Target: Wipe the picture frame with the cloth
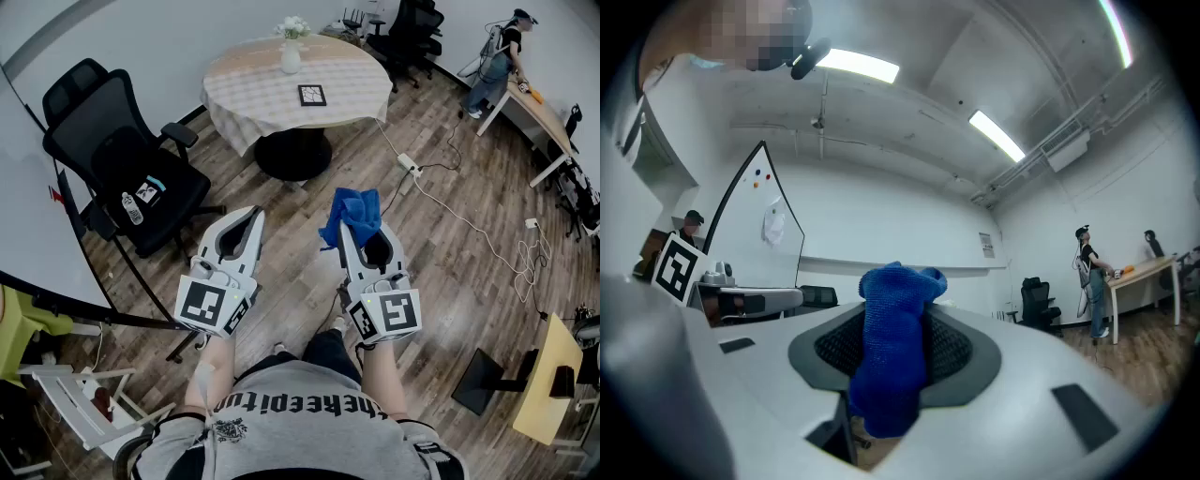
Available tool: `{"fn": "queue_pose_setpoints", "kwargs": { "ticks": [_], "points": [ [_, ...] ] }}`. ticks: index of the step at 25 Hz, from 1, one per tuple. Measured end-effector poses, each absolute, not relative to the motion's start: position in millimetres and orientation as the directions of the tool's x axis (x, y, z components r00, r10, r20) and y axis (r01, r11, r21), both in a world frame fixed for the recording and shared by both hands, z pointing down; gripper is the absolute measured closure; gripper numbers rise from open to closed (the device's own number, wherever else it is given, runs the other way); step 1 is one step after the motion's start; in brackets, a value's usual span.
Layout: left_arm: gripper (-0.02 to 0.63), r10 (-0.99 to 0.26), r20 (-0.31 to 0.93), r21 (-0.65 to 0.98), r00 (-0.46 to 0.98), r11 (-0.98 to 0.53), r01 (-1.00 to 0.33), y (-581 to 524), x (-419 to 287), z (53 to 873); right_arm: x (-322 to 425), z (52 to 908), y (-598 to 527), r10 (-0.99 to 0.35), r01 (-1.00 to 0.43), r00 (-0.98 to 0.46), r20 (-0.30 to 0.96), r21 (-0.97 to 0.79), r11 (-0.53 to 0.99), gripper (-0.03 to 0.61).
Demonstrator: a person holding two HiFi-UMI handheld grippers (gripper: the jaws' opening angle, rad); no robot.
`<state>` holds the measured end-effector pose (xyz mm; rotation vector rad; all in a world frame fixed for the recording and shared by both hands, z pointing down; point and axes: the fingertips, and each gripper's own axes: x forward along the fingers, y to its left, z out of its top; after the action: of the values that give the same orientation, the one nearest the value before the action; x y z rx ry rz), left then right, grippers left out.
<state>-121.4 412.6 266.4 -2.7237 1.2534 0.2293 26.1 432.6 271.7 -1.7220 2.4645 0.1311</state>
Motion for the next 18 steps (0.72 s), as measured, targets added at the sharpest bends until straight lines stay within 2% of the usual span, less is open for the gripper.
{"fn": "queue_pose_setpoints", "kwargs": {
  "ticks": [18],
  "points": [
    [0.597, -0.746, -0.183, -0.061, 0.640, -0.642, -0.765, 394, -93, 267, 50, 272, 415, -0.920, -0.932, -0.354, -0.169, -0.017, 0.362, 0.426]
  ]
}}
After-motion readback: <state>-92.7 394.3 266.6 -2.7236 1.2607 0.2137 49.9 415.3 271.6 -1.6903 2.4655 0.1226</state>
